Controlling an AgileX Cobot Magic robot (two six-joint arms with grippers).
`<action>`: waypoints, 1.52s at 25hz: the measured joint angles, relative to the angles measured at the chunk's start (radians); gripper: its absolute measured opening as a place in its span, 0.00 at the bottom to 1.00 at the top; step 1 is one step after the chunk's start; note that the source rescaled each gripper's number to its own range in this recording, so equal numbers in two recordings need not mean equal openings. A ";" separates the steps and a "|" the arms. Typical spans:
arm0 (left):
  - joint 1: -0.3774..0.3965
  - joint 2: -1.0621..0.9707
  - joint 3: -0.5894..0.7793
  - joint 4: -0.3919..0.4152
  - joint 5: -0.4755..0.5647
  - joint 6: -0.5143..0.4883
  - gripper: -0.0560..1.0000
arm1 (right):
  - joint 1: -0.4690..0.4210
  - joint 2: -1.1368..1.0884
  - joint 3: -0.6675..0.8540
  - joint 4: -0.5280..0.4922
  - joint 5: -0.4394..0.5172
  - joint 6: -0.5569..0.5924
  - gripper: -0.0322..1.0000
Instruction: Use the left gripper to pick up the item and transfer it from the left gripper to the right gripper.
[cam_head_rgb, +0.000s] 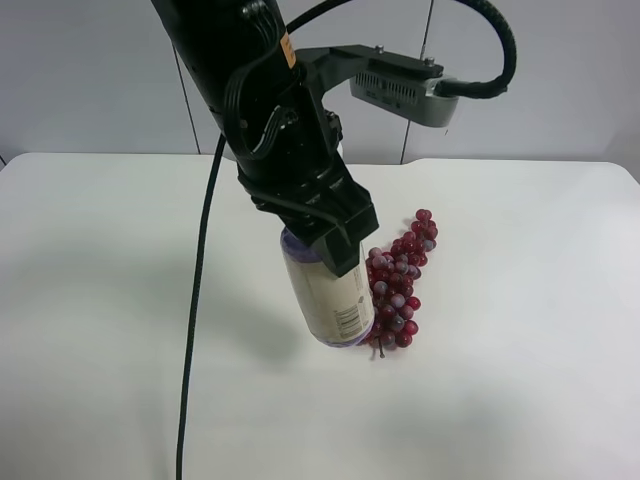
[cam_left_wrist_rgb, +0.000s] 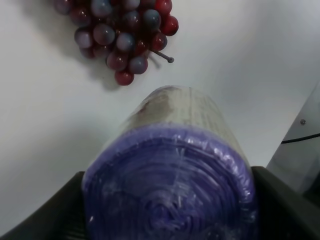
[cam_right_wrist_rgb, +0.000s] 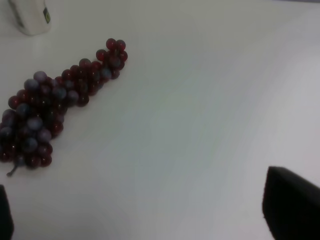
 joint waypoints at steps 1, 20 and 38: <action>0.000 0.000 0.000 0.000 0.001 0.002 0.06 | 0.000 0.000 0.000 0.000 0.000 0.000 1.00; 0.292 0.000 0.000 -0.362 0.136 0.224 0.06 | 0.000 0.194 -0.055 0.108 0.000 -0.033 1.00; 0.371 0.000 0.000 -0.424 0.135 0.236 0.06 | 0.550 0.875 -0.257 0.143 -0.305 -0.363 1.00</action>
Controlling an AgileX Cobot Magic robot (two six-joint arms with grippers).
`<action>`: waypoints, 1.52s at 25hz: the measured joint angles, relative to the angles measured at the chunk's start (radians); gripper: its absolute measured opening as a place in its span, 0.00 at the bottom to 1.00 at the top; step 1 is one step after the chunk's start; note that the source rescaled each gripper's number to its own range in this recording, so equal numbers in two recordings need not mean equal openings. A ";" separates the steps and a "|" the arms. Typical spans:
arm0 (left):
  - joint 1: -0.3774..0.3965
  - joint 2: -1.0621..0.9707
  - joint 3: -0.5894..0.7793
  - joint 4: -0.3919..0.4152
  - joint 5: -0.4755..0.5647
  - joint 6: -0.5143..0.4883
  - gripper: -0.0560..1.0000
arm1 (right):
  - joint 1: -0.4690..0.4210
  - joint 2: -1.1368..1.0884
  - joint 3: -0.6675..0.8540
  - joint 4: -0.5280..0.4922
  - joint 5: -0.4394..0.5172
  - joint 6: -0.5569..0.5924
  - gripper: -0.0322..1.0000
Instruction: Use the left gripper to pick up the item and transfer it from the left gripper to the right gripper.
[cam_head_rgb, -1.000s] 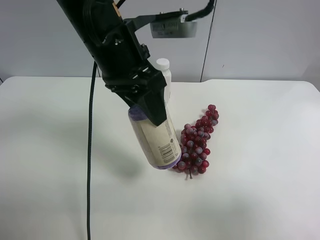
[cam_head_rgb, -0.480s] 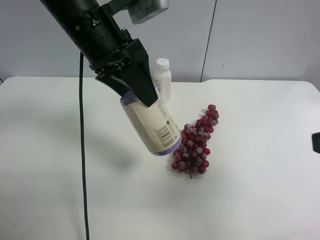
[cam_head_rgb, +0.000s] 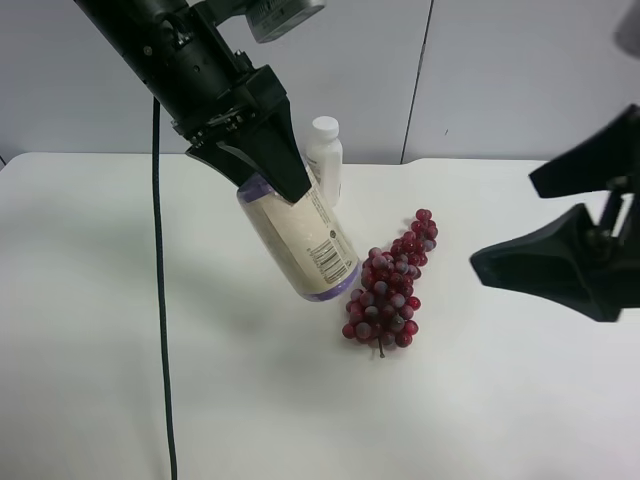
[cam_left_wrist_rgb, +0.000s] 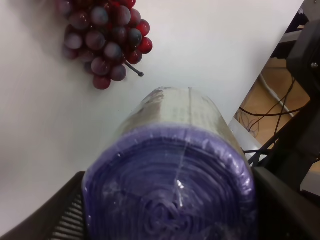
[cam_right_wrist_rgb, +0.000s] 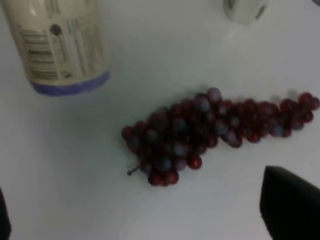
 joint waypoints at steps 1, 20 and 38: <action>0.000 0.000 0.000 0.000 0.000 0.000 0.06 | 0.028 0.025 -0.002 0.000 -0.030 -0.017 1.00; 0.000 0.000 0.000 -0.155 0.001 0.000 0.06 | 0.191 0.321 -0.002 0.029 -0.362 -0.112 1.00; 0.000 0.000 0.000 -0.268 0.000 0.000 0.06 | 0.191 0.351 -0.002 0.100 -0.365 -0.176 0.92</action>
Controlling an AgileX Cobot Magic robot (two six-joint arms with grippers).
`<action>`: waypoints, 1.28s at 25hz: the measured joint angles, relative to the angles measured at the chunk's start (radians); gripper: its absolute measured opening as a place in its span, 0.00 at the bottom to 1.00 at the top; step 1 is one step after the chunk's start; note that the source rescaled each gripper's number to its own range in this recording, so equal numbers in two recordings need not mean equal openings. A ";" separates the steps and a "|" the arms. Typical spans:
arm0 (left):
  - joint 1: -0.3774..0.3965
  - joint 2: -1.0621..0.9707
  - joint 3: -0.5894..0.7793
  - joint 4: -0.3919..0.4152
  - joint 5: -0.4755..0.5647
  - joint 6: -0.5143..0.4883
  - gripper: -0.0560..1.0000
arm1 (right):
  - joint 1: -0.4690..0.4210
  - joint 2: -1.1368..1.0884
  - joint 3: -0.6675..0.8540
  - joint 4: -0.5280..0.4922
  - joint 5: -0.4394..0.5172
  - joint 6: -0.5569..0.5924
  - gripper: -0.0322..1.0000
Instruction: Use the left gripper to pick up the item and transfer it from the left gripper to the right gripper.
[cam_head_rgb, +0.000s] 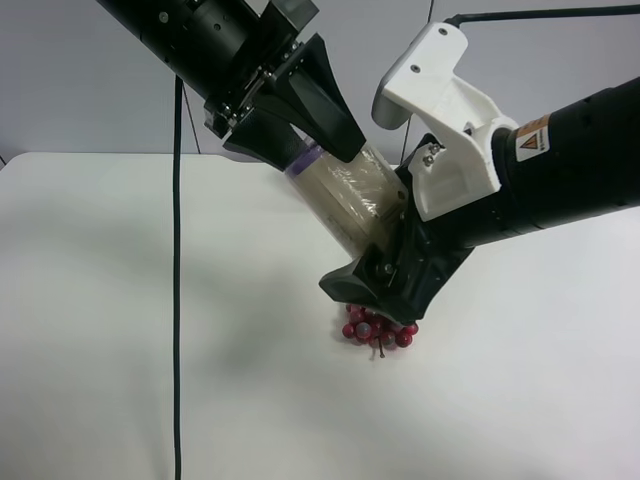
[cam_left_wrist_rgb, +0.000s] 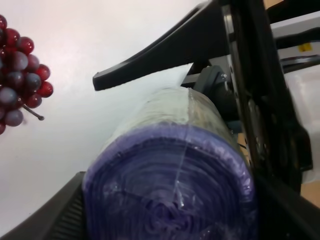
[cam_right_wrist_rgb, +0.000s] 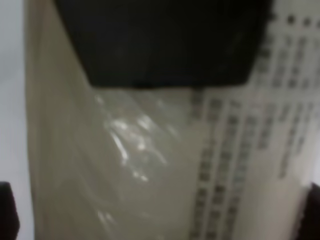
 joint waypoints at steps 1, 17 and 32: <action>0.000 0.000 0.000 0.000 0.000 0.000 0.06 | 0.000 0.000 0.000 0.002 0.000 0.000 0.84; 0.001 -0.004 0.000 0.001 0.008 0.003 0.05 | 0.000 0.000 0.000 0.005 -0.010 0.002 0.03; 0.003 -0.007 -0.003 0.001 0.006 0.001 0.99 | 0.000 0.002 0.000 0.005 -0.007 0.002 0.03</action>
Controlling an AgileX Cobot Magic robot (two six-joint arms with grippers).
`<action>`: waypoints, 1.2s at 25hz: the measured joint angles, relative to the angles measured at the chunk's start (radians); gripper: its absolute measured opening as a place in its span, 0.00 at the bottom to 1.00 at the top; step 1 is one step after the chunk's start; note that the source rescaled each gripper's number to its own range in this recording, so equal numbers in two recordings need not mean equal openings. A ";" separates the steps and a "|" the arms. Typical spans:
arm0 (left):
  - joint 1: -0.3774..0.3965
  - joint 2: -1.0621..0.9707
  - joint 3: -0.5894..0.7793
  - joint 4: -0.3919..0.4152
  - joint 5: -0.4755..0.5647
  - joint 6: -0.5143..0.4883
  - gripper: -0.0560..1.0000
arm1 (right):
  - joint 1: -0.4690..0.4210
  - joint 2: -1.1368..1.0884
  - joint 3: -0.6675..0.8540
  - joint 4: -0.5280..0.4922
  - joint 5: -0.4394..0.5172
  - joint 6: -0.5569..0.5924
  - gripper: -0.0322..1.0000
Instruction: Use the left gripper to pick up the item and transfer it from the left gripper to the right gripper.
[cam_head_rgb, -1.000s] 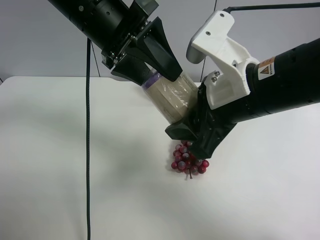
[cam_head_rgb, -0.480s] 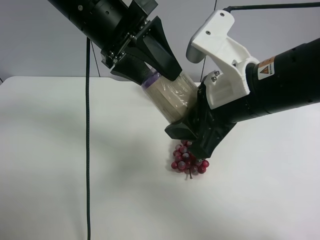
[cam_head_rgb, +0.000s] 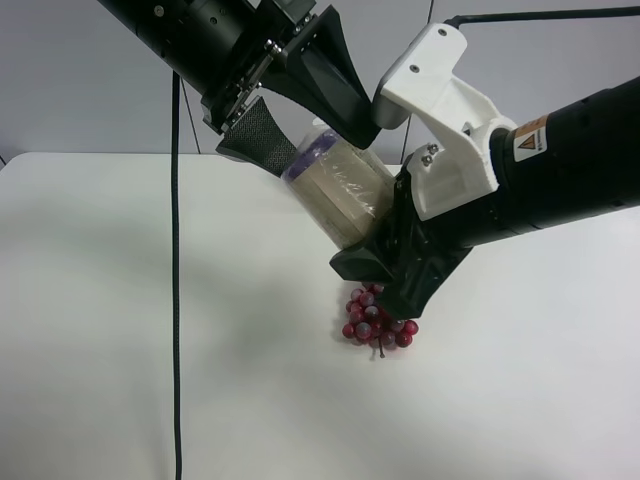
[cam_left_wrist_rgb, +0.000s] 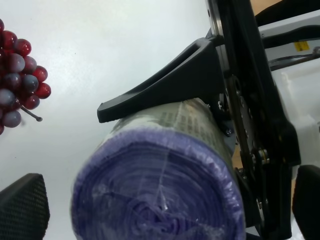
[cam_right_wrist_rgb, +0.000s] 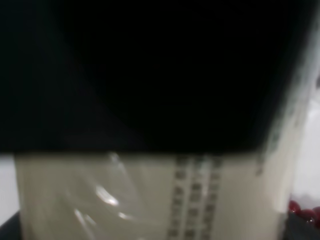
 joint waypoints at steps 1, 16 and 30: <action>0.008 0.000 0.000 0.002 0.001 0.001 0.99 | 0.000 0.000 0.000 0.000 0.000 0.000 0.03; 0.337 -0.140 0.000 0.106 -0.003 0.001 0.99 | 0.000 0.001 0.000 0.000 0.002 0.001 0.03; 0.365 -0.566 0.108 0.460 -0.001 -0.060 1.00 | 0.000 0.001 0.000 0.000 0.002 0.001 0.03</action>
